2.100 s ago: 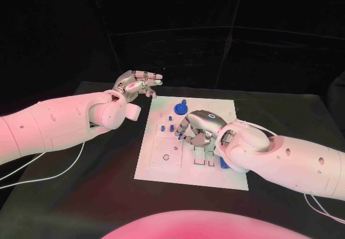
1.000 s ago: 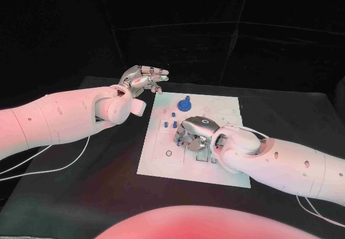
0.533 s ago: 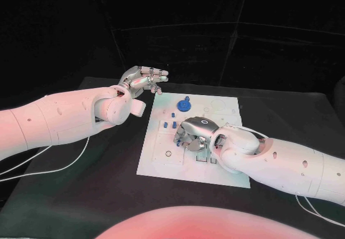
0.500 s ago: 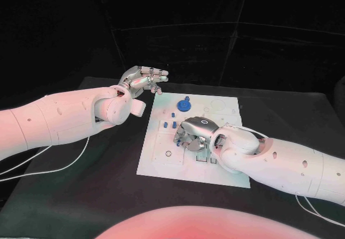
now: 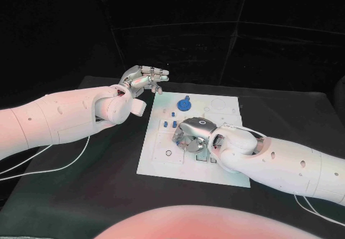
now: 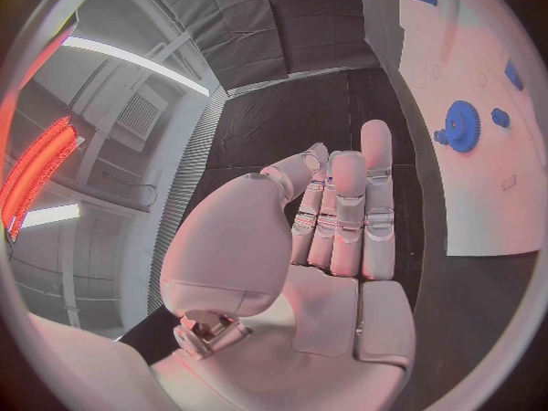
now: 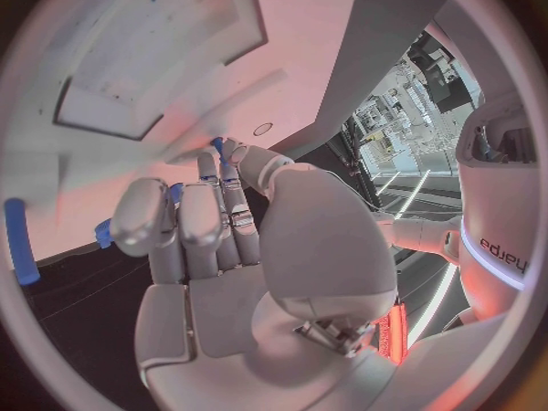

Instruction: Assemble the parts on the task board

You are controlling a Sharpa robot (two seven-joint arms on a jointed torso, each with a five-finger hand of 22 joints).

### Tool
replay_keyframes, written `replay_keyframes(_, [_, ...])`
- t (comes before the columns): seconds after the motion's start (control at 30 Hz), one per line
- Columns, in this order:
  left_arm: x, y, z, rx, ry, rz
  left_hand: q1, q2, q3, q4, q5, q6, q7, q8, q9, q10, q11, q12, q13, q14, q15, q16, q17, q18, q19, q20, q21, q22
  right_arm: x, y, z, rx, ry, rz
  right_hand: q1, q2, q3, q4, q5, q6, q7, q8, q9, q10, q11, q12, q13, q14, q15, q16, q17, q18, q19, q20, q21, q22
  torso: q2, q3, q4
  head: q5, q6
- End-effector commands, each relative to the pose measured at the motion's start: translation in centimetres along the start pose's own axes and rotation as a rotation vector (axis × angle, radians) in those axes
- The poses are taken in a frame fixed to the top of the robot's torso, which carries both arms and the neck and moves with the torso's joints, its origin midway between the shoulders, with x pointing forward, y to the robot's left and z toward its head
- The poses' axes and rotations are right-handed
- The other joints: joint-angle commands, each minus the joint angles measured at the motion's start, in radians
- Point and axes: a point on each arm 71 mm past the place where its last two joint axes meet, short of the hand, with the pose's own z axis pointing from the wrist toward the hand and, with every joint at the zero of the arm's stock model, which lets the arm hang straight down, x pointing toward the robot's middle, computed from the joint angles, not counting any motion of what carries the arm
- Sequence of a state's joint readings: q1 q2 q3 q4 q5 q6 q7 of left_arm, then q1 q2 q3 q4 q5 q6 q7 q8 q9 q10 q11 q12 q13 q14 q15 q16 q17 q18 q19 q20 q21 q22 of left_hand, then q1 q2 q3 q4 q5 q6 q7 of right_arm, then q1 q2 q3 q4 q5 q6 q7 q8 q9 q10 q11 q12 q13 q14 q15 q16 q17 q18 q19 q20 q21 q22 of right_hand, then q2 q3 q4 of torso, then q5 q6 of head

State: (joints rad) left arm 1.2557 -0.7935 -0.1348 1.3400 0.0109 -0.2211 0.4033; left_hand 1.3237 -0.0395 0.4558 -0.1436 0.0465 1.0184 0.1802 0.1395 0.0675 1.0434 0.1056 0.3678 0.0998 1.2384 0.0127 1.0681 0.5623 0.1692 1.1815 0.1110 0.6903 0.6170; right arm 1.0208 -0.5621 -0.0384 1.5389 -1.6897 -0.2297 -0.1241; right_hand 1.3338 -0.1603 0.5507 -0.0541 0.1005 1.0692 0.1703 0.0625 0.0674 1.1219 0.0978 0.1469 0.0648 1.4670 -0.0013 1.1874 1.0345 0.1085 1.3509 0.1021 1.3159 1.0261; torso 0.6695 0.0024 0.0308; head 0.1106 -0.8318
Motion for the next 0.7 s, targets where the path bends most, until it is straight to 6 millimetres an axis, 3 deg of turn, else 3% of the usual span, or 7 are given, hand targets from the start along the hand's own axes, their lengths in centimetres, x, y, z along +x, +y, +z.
replay_keyframes(0.03, [0.1,-0.1,0.1,0.003,0.014,-0.009,-0.007,-0.003,-0.003,-0.005,0.005,-0.007,0.002,0.000,-0.001,-0.010,-0.001,0.005,-0.001,-0.007,0.003,-0.003,-0.001,0.012,-0.008,0.000,-0.002,0.002,0.1,0.0,0.0,-0.002,0.010,-0.012,-0.016,-0.005,-0.015,0.004,0.004,-0.012,0.002,0.000,-0.001,-0.015,0.004,-0.007,-0.001,0.014,0.010,0.004,-0.003,-0.006,-0.006,0.005,-0.008,-0.007,-0.001,-0.0001,-0.0004,0.000,0.000])
replay_keyframes(0.5, [0.0,-0.1,0.1,0.000,0.013,-0.009,-0.007,-0.003,-0.003,-0.005,0.005,-0.007,0.002,0.000,-0.001,-0.010,-0.001,0.005,-0.001,-0.007,0.003,-0.003,-0.001,0.012,-0.008,0.000,-0.002,0.002,-0.7,0.0,-0.4,-0.014,-0.097,0.011,-0.019,-0.006,-0.029,0.006,0.021,-0.020,0.004,0.002,0.000,-0.021,0.006,-0.006,0.000,0.013,0.012,0.007,-0.003,-0.004,-0.009,0.009,-0.010,-0.011,0.000,0.0007,-0.0013,-0.002,0.002])
replay_keyframes(0.7, [-0.1,-0.1,0.1,-0.001,0.013,-0.009,-0.007,-0.003,-0.003,-0.005,0.005,-0.007,0.002,0.000,-0.001,-0.010,-0.001,0.005,-0.001,-0.007,0.003,-0.003,-0.001,0.012,-0.008,0.000,-0.002,0.002,-1.5,-0.4,-1.7,-0.021,-0.185,0.045,-0.023,-0.016,-0.047,0.008,0.029,-0.028,0.009,0.002,0.000,-0.044,0.012,-0.012,-0.001,0.000,0.017,-0.017,-0.037,0.006,-0.034,0.013,-0.038,-0.066,-0.001,0.0017,-0.0030,-0.006,0.009])
